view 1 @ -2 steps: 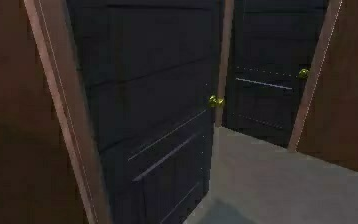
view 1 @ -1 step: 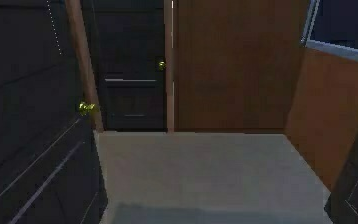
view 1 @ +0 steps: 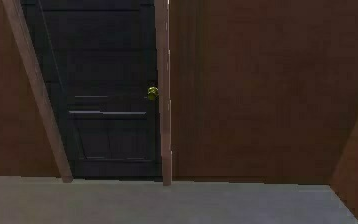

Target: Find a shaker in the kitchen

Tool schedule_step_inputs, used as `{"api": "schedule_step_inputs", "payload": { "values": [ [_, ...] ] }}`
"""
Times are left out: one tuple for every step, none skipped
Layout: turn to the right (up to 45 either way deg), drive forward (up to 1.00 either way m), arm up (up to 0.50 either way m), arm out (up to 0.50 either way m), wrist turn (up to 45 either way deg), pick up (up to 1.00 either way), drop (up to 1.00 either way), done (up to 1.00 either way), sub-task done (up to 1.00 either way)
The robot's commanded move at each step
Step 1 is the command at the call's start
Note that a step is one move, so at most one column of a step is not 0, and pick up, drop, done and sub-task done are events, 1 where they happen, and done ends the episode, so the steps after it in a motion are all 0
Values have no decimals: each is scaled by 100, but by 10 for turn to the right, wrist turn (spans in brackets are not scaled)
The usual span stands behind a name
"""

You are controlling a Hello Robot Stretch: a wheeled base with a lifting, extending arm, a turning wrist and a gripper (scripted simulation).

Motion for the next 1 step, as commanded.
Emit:
{"api": "schedule_step_inputs", "payload": {
  "values": [
    [-150, 0, 0, 0, 0, 0, 0, 0, 0]
  ]
}}
